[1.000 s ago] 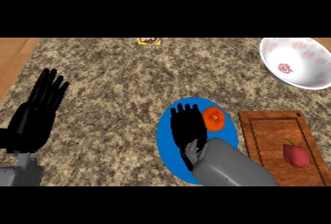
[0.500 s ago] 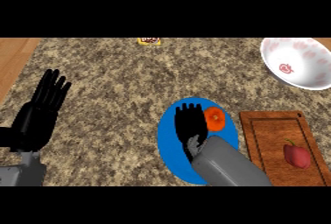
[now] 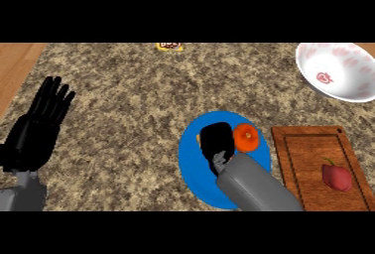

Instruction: Pick the croissant from the plate and place it in the bowl

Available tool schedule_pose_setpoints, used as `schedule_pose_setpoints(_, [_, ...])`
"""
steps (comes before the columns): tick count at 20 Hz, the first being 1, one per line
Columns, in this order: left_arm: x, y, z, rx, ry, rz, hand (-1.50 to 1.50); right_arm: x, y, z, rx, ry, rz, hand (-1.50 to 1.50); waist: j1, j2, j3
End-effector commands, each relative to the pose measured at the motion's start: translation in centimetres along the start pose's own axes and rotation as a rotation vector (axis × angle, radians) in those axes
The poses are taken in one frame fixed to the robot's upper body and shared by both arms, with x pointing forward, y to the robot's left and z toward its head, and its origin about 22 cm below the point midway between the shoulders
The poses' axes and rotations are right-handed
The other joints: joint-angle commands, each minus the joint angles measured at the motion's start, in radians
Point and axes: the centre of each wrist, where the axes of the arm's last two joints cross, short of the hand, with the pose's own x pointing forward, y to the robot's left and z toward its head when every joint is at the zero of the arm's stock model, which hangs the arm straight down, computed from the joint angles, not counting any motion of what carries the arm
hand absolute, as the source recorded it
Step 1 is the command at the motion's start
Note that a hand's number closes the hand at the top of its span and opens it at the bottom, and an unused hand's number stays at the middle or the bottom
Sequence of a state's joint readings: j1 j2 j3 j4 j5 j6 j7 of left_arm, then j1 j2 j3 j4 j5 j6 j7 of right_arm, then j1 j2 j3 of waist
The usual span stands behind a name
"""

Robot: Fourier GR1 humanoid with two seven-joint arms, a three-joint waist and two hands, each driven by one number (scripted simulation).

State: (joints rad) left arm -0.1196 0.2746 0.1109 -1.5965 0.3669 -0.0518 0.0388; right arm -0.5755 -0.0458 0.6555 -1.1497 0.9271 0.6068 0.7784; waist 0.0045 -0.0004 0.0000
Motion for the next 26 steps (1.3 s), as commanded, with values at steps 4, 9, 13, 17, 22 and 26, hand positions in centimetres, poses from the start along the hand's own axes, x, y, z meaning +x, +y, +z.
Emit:
schedule_pose_setpoints(4, [0.6, -0.2, -0.6, -0.025, 0.004, 0.004, 0.00, 2.2, -0.6, -1.2, -0.028, -0.051, 0.154, 1.50, 0.008, 0.002, 0.000])
schedule_pose_setpoints(9, [0.7, -1.2, 0.7, -0.005, -0.003, 0.003, 0.00, 1.9, -0.3, -0.2, -0.017, -0.084, 0.179, 1.50, 0.000, -0.001, 0.000])
schedule_pose_setpoints(13, [1.6, 0.8, -0.5, -0.005, -0.001, -0.007, 0.00, 2.3, -0.9, -1.1, -0.049, -0.086, 0.243, 1.50, 0.005, 0.002, 0.000])
schedule_pose_setpoints(17, [-0.5, 0.2, 1.7, 0.026, 0.021, -0.001, 0.00, -11.1, -0.5, -0.7, -0.187, -0.265, -0.049, 1.50, -0.038, -0.006, 0.003])
schedule_pose_setpoints(22, [0.5, -0.4, 0.5, 0.029, -0.002, -0.002, 0.00, -21.9, 1.3, 0.2, -0.298, -0.387, -0.216, 1.50, -0.051, 0.001, 0.004])
schedule_pose_setpoints(26, [0.8, 0.9, 1.3, 0.023, 0.013, -0.012, 0.00, -28.9, 1.4, 2.5, -0.450, -0.315, -0.315, 1.50, -0.029, -0.004, 0.001])
